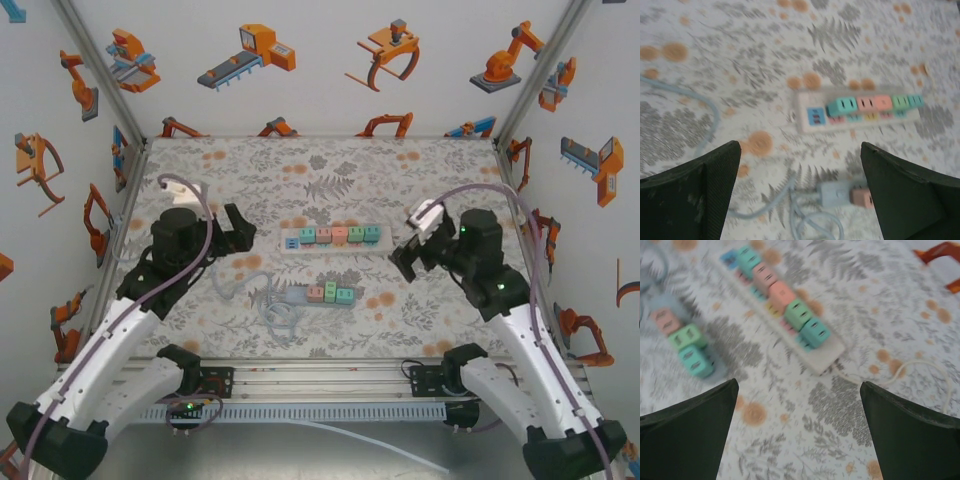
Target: Pull the plug off the socket
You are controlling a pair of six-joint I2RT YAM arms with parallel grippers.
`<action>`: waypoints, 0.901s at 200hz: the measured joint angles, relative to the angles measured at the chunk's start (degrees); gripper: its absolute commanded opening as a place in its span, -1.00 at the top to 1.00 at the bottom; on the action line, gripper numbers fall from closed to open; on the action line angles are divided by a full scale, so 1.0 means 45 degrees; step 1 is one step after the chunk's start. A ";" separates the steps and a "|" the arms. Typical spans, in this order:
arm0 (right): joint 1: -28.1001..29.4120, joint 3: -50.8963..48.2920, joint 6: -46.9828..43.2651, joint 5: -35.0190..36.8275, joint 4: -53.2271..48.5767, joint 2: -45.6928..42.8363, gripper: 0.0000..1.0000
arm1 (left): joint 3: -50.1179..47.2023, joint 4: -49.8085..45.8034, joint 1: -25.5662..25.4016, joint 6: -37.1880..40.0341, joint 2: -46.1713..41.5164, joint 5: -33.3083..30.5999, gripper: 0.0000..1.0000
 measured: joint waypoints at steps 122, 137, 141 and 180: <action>0.6159 -0.1190 -0.1559 0.1734 0.0471 0.3682 -0.82 | 0.0831 -0.3152 -0.4167 -0.2735 0.5255 0.0403 -0.83; 0.6212 -0.1797 -0.1433 0.1734 0.1622 0.4046 -0.68 | 0.0296 -0.2637 -0.4167 -0.3065 0.5314 0.0413 -0.70; 0.6212 -0.1982 -0.1355 0.1734 0.1948 0.4138 -0.63 | 0.0175 -0.2521 -0.4167 -0.3123 0.5353 0.0418 -0.68; 0.6207 -0.3308 -0.0607 0.1690 0.4677 0.4872 -0.31 | -0.0413 -0.1622 -0.4158 -0.3240 0.6387 0.0811 -0.52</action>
